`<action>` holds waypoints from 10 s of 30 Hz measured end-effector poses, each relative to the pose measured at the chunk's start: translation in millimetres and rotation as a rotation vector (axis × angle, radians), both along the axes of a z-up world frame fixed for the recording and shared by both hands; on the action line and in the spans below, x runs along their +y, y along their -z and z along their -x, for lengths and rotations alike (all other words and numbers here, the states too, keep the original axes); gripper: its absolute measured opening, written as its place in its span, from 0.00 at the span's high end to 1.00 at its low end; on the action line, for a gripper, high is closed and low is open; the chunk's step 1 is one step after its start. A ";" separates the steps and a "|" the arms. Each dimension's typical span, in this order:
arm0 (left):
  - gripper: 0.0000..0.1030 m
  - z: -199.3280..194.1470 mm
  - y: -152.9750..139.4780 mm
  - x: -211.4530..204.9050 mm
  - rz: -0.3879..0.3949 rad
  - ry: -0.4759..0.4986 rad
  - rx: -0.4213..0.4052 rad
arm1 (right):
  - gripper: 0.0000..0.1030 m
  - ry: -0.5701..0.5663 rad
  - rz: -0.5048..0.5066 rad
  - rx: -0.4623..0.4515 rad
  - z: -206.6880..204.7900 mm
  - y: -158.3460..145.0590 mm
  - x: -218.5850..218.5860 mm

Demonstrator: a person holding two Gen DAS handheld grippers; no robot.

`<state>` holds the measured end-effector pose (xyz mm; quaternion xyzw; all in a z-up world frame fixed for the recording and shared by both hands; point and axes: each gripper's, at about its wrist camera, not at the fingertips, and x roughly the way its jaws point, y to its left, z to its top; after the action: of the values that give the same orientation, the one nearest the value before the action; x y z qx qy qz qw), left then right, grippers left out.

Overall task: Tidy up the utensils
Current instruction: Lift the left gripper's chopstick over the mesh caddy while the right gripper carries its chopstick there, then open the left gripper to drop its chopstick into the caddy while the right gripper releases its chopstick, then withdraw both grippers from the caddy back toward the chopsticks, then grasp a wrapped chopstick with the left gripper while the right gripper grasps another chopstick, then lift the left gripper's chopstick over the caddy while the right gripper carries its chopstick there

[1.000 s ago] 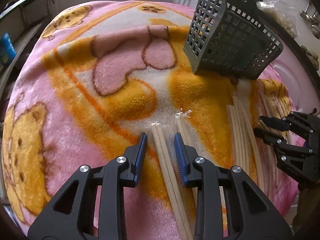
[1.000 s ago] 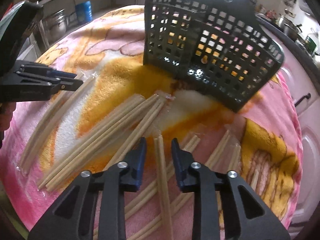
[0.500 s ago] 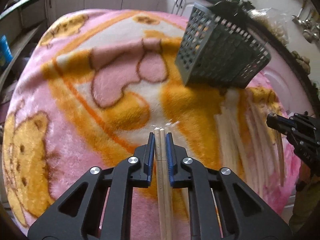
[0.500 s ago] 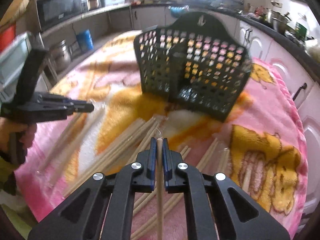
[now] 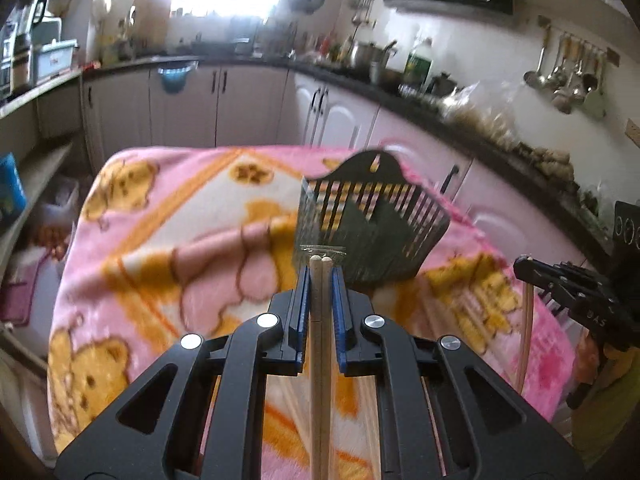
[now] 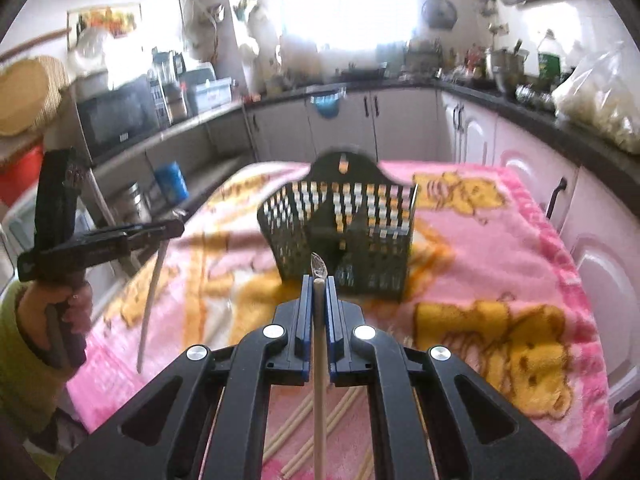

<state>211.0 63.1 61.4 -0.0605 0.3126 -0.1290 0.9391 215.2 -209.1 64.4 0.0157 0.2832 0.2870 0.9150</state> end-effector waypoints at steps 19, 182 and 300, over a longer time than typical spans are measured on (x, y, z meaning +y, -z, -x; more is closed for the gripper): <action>0.95 -40.8 -61.8 -29.5 0.042 0.020 -0.132 | 0.94 0.086 -0.150 -0.194 -24.5 -57.4 -20.1; 0.11 60.2 19.3 -12.8 0.046 -0.160 -0.129 | 0.36 0.146 0.022 -0.190 44.1 20.8 -16.5; 0.98 7.1 53.2 -20.8 0.064 -0.038 0.087 | 0.95 0.057 -0.054 0.266 -31.1 62.6 19.1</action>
<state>203.9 42.3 8.2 -0.1021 0.3478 -0.1184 0.9244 246.4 -190.0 1.8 0.0864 0.3936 0.2638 0.8764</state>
